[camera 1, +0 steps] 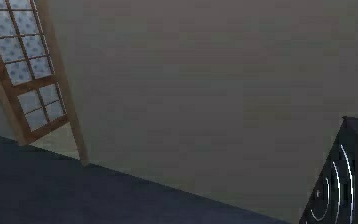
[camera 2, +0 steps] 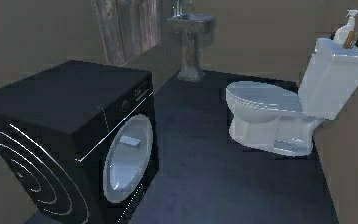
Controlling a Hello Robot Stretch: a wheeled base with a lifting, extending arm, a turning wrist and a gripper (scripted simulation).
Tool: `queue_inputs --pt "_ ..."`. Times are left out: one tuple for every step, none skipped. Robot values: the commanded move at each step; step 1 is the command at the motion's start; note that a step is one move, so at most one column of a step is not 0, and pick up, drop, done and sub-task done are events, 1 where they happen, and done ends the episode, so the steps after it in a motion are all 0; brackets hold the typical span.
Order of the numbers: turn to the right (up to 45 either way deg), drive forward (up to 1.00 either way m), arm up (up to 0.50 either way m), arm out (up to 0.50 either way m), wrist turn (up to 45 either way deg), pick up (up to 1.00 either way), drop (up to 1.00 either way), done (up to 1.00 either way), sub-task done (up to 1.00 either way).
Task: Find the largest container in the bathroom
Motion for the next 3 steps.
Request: queue_inputs --pt "12.0 0.00 0.00 0.00 0.0 0.00 0.00 0.00 0.00" --pt "0.0 0.35 0.00 0.00 0.0 0.00 0.00 0.00 0.00" --pt "-45.0 0.00 0.00 0.00 0.0 0.00 0.00 0.00 0.00"
